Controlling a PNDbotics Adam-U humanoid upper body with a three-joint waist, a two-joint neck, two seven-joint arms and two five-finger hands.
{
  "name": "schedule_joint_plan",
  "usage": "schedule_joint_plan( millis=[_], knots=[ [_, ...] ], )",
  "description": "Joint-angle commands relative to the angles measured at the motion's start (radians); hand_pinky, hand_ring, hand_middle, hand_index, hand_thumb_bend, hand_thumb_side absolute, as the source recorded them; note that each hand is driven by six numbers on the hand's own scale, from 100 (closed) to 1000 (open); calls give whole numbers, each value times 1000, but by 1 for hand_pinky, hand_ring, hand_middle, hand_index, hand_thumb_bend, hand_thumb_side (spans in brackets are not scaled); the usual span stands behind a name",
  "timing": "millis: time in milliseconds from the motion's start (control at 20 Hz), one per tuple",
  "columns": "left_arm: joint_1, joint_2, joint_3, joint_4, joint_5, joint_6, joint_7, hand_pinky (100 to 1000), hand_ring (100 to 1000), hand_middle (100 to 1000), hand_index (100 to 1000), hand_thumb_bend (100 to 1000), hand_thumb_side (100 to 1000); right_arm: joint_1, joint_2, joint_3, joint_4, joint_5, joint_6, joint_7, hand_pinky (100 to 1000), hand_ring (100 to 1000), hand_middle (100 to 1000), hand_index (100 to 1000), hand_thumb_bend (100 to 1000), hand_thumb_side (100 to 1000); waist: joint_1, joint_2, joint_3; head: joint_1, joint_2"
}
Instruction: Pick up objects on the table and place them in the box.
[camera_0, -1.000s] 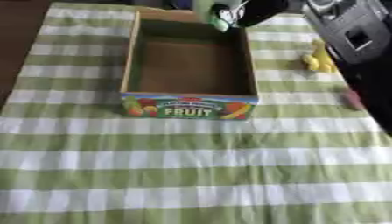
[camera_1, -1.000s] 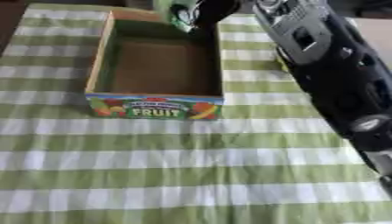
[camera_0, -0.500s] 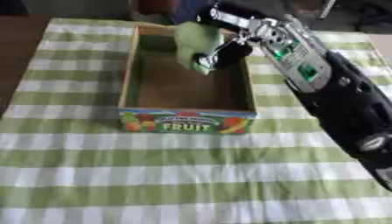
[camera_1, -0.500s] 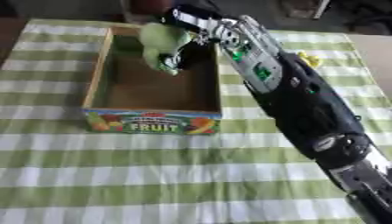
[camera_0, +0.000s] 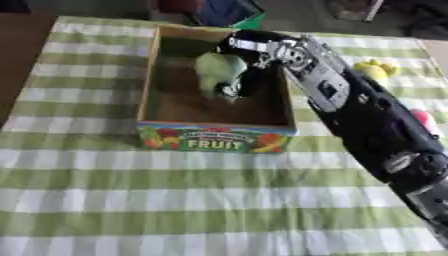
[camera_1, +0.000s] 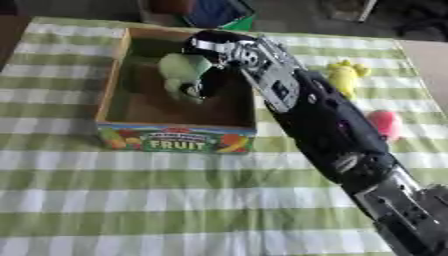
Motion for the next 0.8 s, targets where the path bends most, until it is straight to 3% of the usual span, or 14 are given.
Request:
schedule_joint_plan(
  millis=[50,100,150,200,300,450,800],
  knots=[
    [-11,16,5,-16,2,0,-1,558,783,801,962,100,969,-31,-5,-22,12,41,-45,26,845,833,765,792,100,291,5,-21,1,-9,14],
    [-11,17,5,-16,2,0,-1,557,783,801,962,100,969,-32,-6,-25,10,50,-57,29,847,840,772,799,100,326,5,-21,0,-11,17],
    [-10,17,5,-16,2,0,0,557,783,801,962,100,968,-32,-7,-28,4,60,-68,28,860,864,805,834,100,417,4,-21,-2,-14,22],
    [-9,17,5,-16,2,0,0,557,783,801,962,100,968,-32,-8,-30,-3,69,-77,28,863,870,814,844,100,433,4,-22,-4,-15,25],
    [-8,17,5,-16,2,1,0,557,783,802,962,100,964,-33,-13,-31,-21,87,-93,29,877,898,846,894,195,551,4,-23,-7,-14,30],
    [-7,17,4,-16,3,1,0,557,783,802,962,100,967,-36,-20,-35,-44,124,-104,22,881,907,869,931,286,593,5,-25,-12,-12,33],
    [-6,15,3,-16,4,1,-1,556,783,802,962,100,968,-33,-23,-41,-59,151,-101,-3,881,907,868,942,283,603,7,-27,-15,-11,35]
  ],
)
